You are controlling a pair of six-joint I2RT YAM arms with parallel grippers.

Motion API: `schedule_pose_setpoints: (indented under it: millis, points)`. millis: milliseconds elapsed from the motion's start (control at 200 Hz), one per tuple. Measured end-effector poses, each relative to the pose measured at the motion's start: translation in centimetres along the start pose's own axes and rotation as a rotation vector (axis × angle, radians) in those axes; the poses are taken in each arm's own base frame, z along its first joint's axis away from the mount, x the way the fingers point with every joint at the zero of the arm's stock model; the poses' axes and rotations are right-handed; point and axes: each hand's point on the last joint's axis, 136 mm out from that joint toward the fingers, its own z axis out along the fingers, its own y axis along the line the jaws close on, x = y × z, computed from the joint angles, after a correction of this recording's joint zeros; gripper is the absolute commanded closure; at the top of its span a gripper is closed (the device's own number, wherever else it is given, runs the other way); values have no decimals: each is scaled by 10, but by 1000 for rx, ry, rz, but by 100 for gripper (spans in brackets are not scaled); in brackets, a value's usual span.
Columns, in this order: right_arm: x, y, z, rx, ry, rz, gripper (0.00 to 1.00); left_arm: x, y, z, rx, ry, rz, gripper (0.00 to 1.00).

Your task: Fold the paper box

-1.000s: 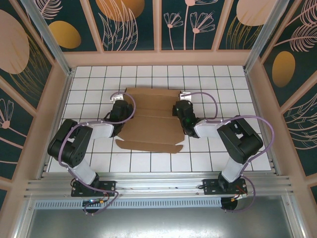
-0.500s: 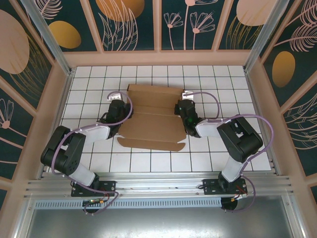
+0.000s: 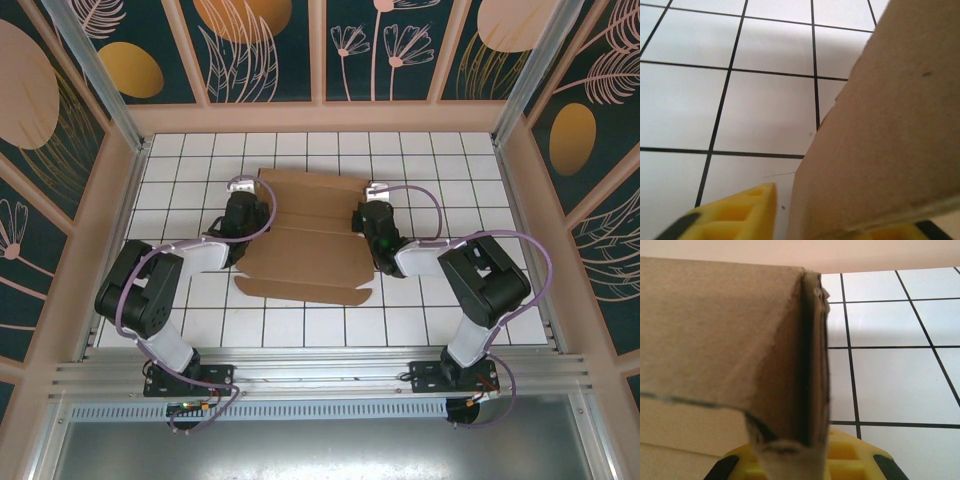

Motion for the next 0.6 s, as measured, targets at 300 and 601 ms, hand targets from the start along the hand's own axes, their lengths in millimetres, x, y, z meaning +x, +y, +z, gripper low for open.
schedule_pose_setpoints:
  millis: [300, 601]
  points:
    - [3, 11, -5, -2, -1, -14, 100, -10, 8, 4, -65, -36, -4, 89]
    - [7, 18, -9, 30, 23, -16, 100, -1, 16, 14, -118, -35, -61, 60]
